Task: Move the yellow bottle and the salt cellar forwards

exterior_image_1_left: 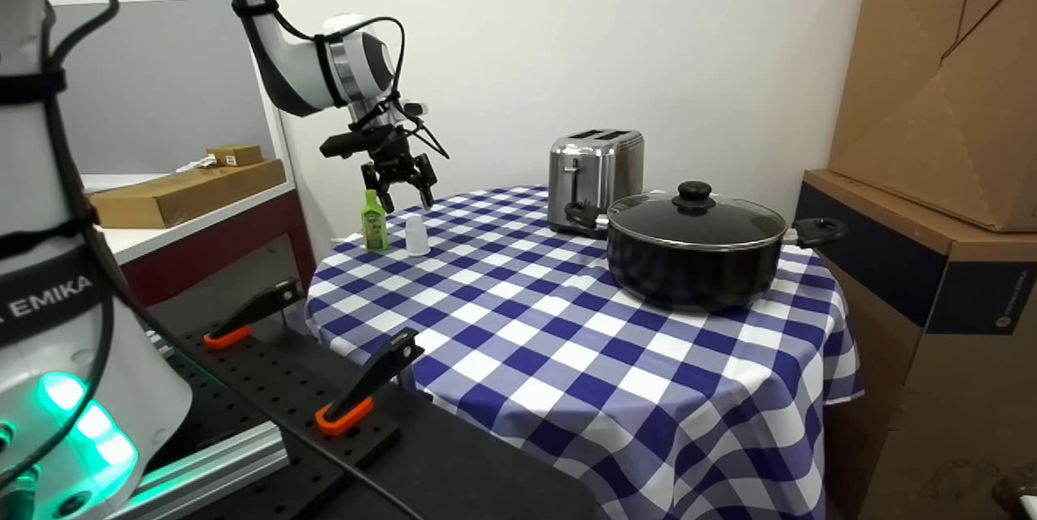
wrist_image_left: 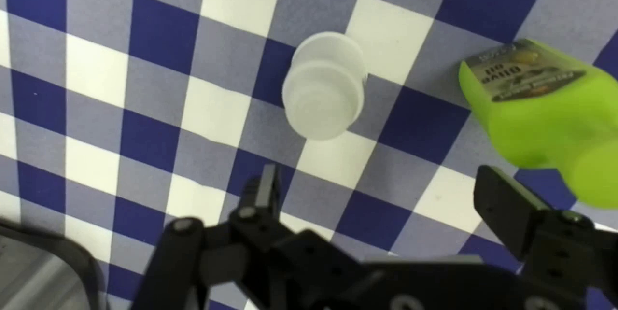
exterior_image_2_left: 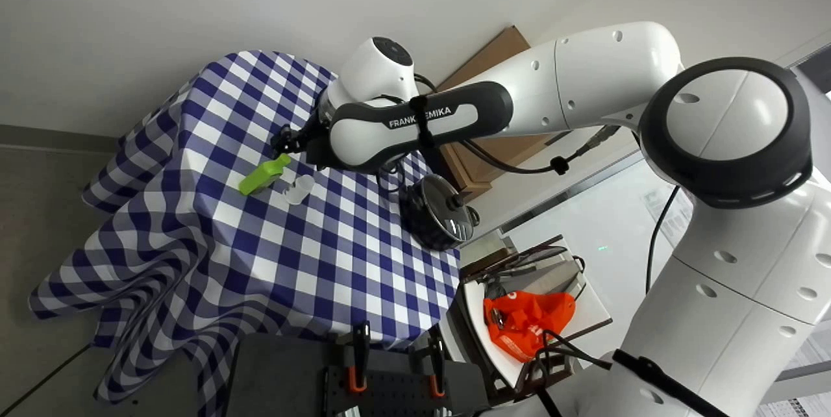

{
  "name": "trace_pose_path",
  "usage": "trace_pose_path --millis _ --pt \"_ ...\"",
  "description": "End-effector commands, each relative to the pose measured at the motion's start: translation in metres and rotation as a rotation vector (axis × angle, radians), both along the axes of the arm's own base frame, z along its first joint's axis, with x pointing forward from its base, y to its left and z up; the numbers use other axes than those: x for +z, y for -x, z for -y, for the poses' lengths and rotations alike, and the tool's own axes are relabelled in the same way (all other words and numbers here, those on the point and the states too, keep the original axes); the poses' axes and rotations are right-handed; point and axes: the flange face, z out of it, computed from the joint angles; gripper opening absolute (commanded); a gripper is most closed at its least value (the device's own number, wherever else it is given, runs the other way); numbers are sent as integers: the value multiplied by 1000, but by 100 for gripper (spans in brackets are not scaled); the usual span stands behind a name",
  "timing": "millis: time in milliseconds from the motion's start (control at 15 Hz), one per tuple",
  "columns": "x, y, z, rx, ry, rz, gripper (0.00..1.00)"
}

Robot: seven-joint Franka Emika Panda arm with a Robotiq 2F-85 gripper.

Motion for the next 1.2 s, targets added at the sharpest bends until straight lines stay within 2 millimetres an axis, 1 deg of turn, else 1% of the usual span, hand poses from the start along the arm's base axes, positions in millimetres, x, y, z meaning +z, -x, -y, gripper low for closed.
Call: trace_pose_path --millis 0,267,467,600,800,933,1133 --pt "22 -5 -6 8 -56 30 100" --pt "37 -10 -8 1 -84 53 100" --pt "57 -8 -16 -2 -124 27 100" --pt "79 -1 -29 -20 -169 -13 100" --pt "121 12 -44 -46 -202 -67 100" --pt "151 21 -45 -59 -174 -90 100" --pt "191 33 -39 -60 -102 -136 100"
